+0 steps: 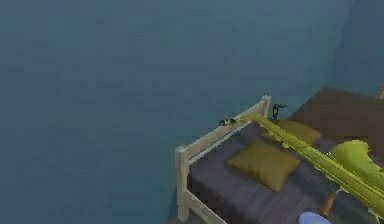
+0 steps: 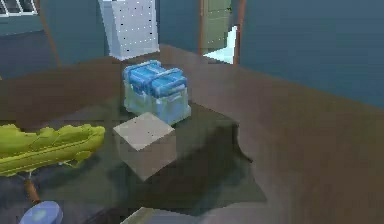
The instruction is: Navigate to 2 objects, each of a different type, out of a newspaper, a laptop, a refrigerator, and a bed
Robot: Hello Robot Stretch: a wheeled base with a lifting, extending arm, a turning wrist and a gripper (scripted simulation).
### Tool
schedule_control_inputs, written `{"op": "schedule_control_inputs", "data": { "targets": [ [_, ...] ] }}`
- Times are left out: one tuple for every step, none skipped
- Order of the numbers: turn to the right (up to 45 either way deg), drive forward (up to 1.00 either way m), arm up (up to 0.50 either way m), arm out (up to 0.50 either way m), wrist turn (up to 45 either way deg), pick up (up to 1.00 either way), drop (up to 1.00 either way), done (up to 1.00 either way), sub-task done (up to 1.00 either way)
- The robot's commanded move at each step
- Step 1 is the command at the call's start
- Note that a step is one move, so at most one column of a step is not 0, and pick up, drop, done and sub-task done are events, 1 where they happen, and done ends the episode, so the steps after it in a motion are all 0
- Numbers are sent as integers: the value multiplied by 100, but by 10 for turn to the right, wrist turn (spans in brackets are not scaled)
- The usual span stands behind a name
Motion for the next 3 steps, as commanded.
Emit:
{"op": "schedule_control_inputs", "data": {
  "targets": [
    [450, 0, 0, 0, 0, 0, 0, 0, 0],
    [0, 0, 0, 0, 0, 0, 0, 0, 100],
    [450, 0, 0, 0, 0, 0, 0, 0, 0]
  ]
}}
